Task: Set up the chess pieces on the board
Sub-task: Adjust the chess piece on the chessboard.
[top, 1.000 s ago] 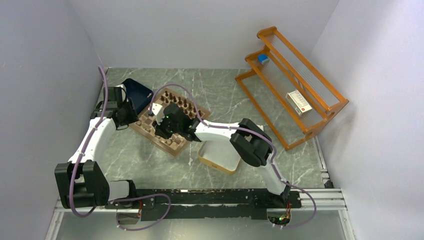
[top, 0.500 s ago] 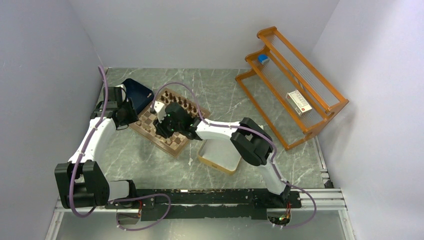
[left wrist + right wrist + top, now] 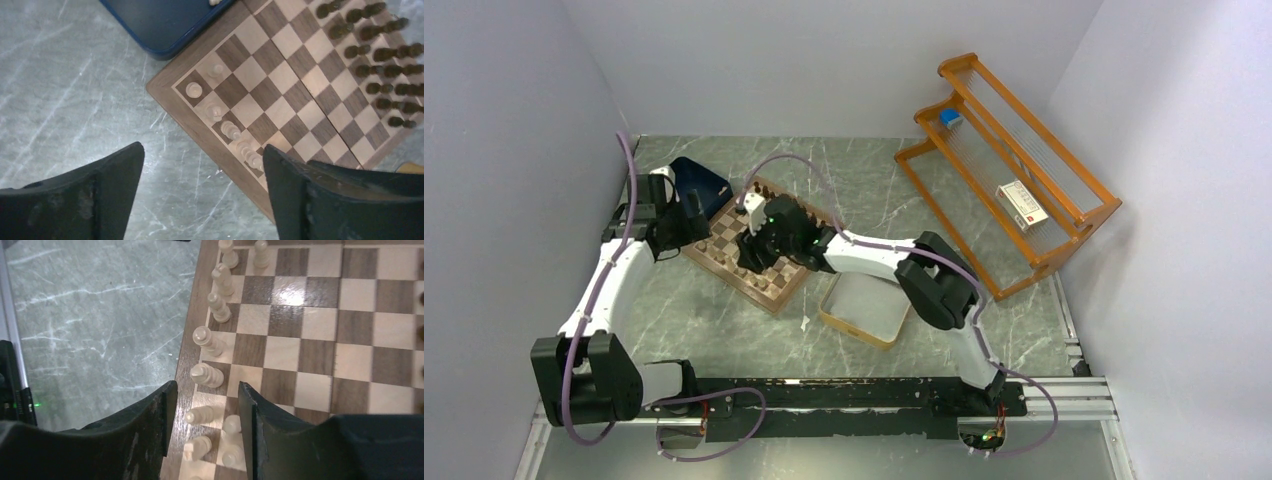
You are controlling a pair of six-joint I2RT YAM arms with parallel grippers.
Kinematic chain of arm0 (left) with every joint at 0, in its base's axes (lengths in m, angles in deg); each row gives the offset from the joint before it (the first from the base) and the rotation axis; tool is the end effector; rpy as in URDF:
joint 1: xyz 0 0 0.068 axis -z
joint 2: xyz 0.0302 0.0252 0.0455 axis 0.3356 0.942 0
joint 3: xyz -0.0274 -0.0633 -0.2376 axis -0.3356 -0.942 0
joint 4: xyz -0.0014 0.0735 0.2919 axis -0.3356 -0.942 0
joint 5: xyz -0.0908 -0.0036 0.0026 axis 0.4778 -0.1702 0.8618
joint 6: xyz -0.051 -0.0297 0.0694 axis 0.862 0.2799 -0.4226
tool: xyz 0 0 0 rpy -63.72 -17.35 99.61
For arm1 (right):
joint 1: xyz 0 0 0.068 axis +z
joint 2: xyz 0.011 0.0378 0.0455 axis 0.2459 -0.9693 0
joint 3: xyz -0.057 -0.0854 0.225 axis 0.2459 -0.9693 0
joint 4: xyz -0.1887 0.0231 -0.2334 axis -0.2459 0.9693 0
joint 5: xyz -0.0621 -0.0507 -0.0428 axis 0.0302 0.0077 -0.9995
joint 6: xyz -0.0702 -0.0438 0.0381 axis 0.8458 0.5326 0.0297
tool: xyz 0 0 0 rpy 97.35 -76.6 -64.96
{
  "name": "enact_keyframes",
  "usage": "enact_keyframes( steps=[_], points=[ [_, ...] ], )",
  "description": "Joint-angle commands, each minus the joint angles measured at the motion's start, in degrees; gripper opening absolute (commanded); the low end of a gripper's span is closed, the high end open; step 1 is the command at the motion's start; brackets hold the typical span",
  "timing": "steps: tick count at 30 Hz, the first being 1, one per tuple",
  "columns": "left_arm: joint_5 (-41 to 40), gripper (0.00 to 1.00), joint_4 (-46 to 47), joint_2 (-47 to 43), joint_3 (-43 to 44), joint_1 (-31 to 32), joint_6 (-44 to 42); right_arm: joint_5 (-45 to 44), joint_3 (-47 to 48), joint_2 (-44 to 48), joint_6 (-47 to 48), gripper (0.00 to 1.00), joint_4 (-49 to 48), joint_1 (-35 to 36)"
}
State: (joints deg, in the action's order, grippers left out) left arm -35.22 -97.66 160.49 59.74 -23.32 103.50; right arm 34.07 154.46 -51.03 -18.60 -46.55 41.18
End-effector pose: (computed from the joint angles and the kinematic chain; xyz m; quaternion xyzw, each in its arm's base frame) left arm 0.3380 0.0243 0.1929 -0.1546 0.9234 -0.0202 0.3508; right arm 0.2931 0.4651 0.1240 -0.4286 0.7372 0.3589 0.3794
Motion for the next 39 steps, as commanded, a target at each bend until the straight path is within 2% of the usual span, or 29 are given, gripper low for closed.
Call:
enact_keyframes(
  steps=[1,5,9,13,18,26,39],
  points=[
    [5.64,0.99,4.27,-5.76,-0.15,-0.58,-0.34,1.92,-1.71,8.37,-1.79,0.54,0.31,-2.11],
    [7.45,1.0,3.79,-8.14,0.41,-0.57,-0.33,1.9,-10.11,14.56,1.42,0.54,-1.56,-3.72],
    [11.13,1.0,3.39,-10.14,0.37,-0.57,-0.85,1.68,-16.48,18.77,8.92,0.47,-0.48,-4.44],
    [16.65,1.0,3.75,-12.57,-0.16,-0.38,-2.05,0.43,-21.57,20.31,15.7,0.42,-0.17,-4.44],
    [23.14,1.0,8.06,-16.22,-6.29,0.96,-4.04,1.07,-26.66,20.37,19.11,0.39,-3.48,-4.58],
    [19.94,1.0,7.72,-18.0,-7.73,4.86,-6.26,2.02,-25.88,15.87,18.88,0.35,-4.28,-4.54],
    [16.56,1.0,6.9,-17.73,-7.45,5.01,-6.07,5.31,-26.03,13.39,19.24,0.28,-7.39,-4.2]
  ],
)
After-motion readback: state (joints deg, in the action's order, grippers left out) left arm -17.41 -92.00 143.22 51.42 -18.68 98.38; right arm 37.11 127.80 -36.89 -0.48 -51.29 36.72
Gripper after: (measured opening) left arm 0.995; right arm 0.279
